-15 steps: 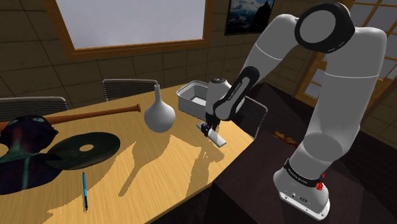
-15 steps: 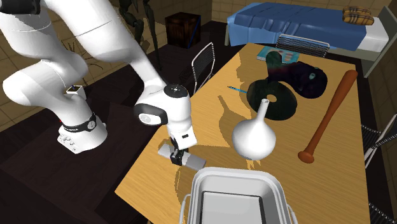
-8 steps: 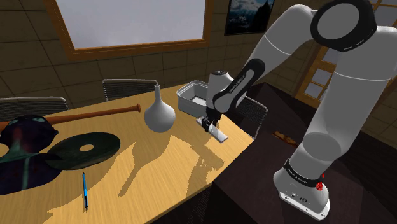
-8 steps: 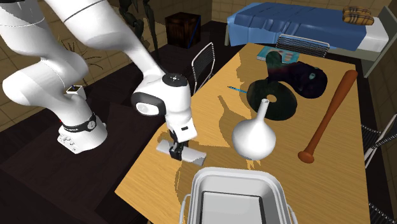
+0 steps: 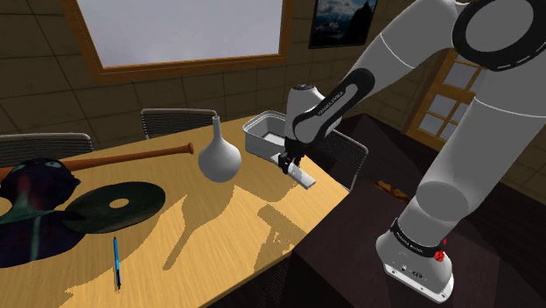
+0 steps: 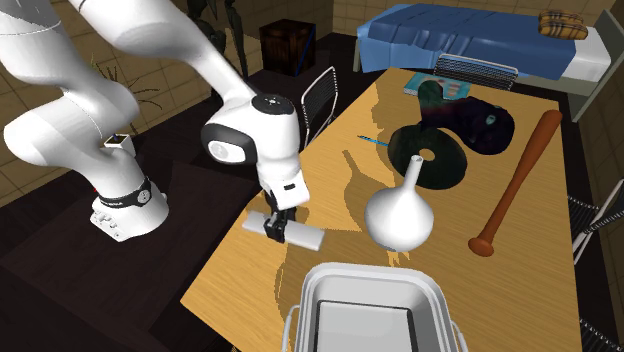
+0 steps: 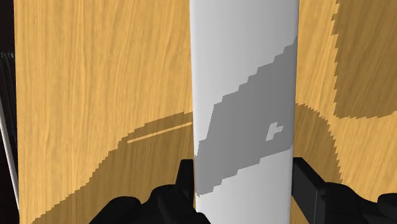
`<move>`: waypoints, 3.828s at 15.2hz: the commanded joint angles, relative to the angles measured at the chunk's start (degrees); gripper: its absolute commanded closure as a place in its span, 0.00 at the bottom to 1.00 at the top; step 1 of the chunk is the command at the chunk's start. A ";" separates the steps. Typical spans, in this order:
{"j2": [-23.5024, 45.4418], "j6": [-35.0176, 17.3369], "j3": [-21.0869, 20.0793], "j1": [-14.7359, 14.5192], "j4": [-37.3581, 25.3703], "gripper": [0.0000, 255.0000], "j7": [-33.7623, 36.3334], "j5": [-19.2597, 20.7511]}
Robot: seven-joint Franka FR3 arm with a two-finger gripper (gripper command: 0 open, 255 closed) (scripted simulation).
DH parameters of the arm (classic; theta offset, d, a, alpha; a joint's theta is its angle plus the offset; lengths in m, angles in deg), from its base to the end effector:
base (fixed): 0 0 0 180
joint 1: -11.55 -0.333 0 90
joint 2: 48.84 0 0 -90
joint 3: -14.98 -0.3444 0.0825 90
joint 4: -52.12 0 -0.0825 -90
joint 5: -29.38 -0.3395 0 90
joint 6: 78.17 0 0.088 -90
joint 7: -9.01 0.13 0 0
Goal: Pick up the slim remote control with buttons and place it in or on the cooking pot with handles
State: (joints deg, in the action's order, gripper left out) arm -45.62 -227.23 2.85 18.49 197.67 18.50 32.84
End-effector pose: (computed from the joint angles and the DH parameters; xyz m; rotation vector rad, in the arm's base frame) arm 0.4351 0.0403 0.2957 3.1229 -0.0370 0.0141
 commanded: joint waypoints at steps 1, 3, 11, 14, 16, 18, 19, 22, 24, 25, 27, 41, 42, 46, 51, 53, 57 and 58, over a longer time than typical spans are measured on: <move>-1.64 1.61 -0.09 0.07 -0.01 1.00 -0.69 -0.80; -3.14 3.29 -0.16 0.05 -0.23 1.00 -1.20 -1.48; -8.64 10.09 -0.11 -0.15 -1.67 1.00 -2.79 -3.54; -10.48 12.65 -0.02 -0.24 -2.44 1.00 -3.23 -4.08; -11.62 14.36 0.06 -0.29 -3.02 1.00 -3.48 -4.38; -12.71 16.06 0.14 -0.34 -3.65 1.00 -3.71 -4.64; -13.00 16.51 0.17 -0.36 -3.83 1.00 -3.76 -4.71; -7.81 17.19 1.55 1.23 -9.62 1.00 -5.55 -3.15; -4.35 17.90 2.39 2.11 -13.75 1.00 -6.70 -2.30; -2.62 18.33 2.79 2.52 -15.90 1.00 -7.27 -1.94; 0.87 19.33 3.53 3.26 -20.37 1.00 -8.39 -1.31; 28.33 32.66 6.97 6.85 -61.20 1.00 -15.74 0.62; 30.81 34.24 7.13 7.01 -65.27 1.00 -16.24 0.67; 33.36 33.56 7.28 7.11 -67.15 1.00 -16.50 0.79; 34.82 30.58 7.38 7.10 -65.62 1.00 -16.36 0.95; 35.47 29.42 7.42 7.08 -65.11 1.00 -16.31 1.02; 37.01 27.01 7.52 7.04 -64.24 1.00 -16.18 1.17; 37.00 27.01 7.52 7.05 -64.22 1.00 -16.18 1.17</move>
State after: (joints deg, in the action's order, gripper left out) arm -8.98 -199.99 10.36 25.55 133.64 2.30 33.98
